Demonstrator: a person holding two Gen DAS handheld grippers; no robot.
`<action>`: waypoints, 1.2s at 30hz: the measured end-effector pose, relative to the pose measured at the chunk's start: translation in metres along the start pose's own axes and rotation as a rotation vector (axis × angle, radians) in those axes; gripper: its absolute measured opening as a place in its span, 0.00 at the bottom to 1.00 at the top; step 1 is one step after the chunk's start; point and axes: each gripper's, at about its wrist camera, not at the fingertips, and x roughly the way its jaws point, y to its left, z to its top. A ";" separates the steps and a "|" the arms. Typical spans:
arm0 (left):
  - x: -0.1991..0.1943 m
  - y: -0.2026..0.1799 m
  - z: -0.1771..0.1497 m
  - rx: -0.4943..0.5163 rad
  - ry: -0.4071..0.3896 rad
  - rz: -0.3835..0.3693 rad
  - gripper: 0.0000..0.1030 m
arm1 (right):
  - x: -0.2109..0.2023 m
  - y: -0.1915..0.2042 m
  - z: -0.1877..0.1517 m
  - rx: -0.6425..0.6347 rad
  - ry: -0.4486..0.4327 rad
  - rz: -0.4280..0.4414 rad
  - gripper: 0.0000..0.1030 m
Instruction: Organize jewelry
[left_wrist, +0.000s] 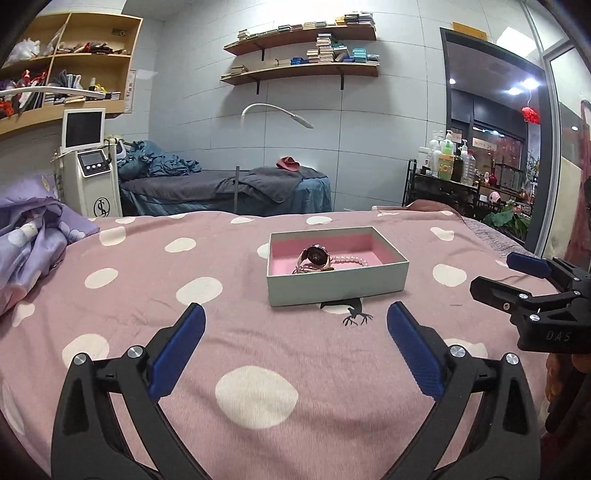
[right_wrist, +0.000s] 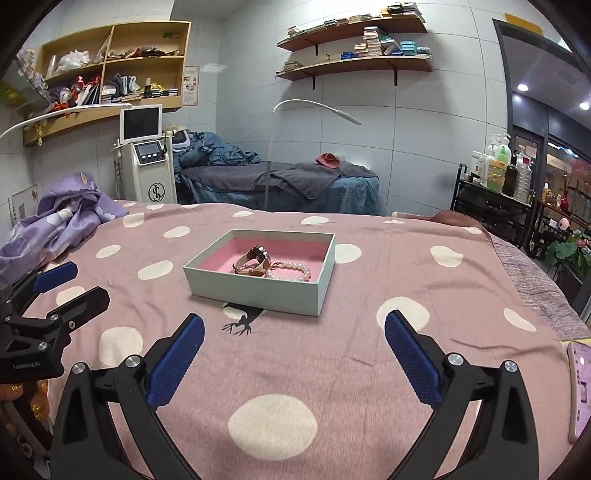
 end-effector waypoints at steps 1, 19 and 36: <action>-0.007 -0.001 -0.005 0.003 -0.007 0.009 0.94 | -0.007 0.002 -0.005 -0.005 -0.012 -0.012 0.94; -0.073 -0.007 -0.038 -0.031 -0.075 0.050 0.94 | -0.072 0.011 -0.041 -0.021 -0.076 -0.070 0.94; -0.076 -0.007 -0.037 -0.034 -0.078 0.017 0.94 | -0.079 0.010 -0.043 -0.011 -0.084 -0.074 0.94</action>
